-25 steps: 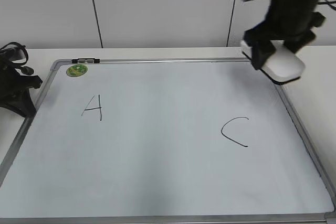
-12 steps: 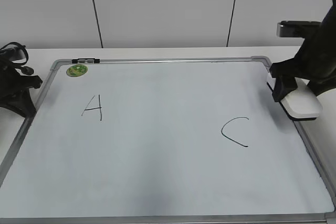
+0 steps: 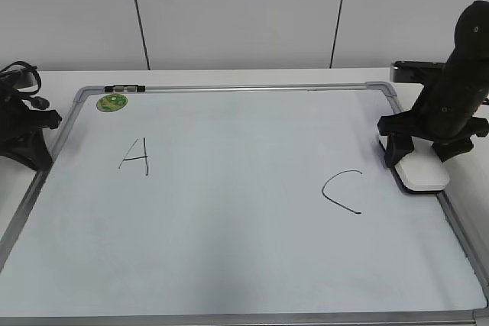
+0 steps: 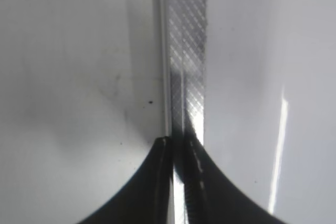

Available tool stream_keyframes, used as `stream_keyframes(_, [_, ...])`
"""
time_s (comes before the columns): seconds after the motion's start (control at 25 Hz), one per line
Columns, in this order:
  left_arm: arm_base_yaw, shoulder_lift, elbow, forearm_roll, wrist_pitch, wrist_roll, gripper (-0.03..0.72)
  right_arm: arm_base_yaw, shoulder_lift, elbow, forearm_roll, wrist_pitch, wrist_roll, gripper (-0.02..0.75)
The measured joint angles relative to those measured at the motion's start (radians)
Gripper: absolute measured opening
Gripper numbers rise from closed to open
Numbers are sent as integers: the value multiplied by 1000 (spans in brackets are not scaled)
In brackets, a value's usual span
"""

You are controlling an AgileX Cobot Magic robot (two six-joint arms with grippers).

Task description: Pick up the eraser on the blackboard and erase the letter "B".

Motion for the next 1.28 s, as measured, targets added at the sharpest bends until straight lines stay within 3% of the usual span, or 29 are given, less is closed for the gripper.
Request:
stream_keyframes(0.28, [0, 0, 0, 0, 0, 0, 42, 0, 7, 0, 5, 3, 3, 634])
stream_keyframes(0.6, [0, 3, -9, 4, 4, 0, 69, 0, -35, -121, 2, 169, 3, 649])
stream_keyframes(0.76, [0, 20, -55, 16, 42, 1, 183, 0, -90, -212, -1, 230, -21, 639])
stream_keyframes(0.96, [0, 30, -192, 16, 144, 2, 400, 0, -132, -259, -3, 307, -60, 629])
stream_keyframes(1.12, [0, -2, -300, 18, 232, -8, 440, 0, -189, -262, -10, 368, -81, 624])
stream_keyframes(1.28, [0, -111, -331, 20, 246, -25, 445, 0, -254, -262, -23, 391, -87, 613])
